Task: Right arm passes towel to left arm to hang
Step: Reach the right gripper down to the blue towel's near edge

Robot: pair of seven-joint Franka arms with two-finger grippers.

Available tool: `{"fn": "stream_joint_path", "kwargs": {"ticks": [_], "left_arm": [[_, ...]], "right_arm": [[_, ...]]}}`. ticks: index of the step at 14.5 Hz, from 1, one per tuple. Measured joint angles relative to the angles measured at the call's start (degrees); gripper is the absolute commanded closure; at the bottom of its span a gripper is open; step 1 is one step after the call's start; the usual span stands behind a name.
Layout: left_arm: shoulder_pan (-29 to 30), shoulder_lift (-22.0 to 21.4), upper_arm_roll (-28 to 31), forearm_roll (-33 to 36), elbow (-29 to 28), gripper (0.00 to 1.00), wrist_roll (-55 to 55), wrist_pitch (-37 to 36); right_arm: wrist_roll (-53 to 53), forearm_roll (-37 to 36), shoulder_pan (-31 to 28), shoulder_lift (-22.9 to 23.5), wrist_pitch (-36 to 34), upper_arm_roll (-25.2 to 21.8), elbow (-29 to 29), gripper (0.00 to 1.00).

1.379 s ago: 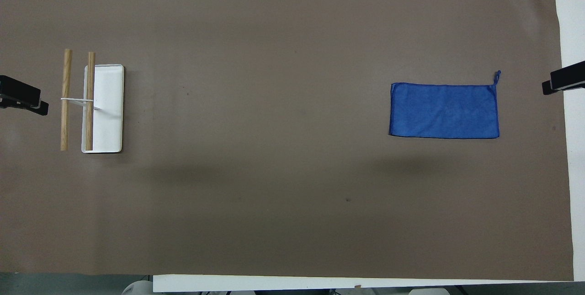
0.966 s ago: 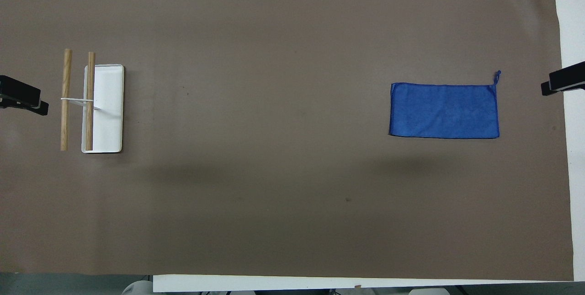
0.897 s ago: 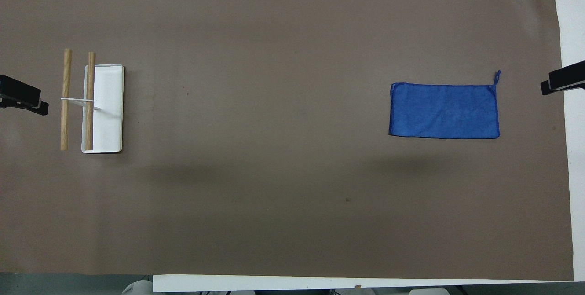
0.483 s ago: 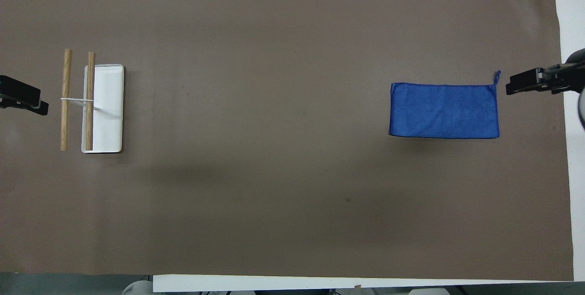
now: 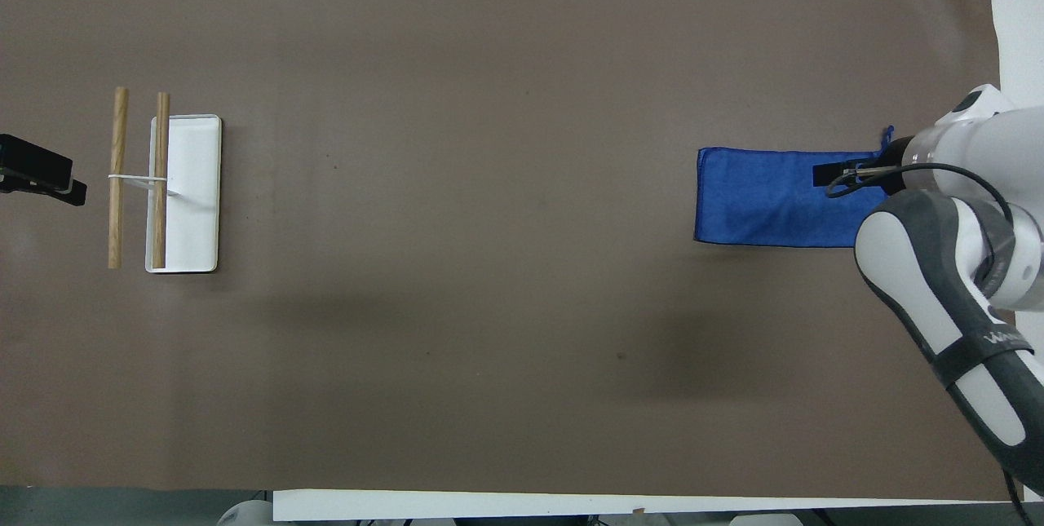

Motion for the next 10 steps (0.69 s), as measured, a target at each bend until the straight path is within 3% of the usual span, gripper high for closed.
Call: {"fn": "stream_joint_path", "kwargs": {"ticks": [10], "left_arm": [[0.0, 0.0, 0.0, 0.0, 0.0, 0.0, 0.0, 0.0]], "right_arm": [[-4.4, 0.0, -0.3, 5.6, 3.8, -0.1, -1.4, 0.08]]}}
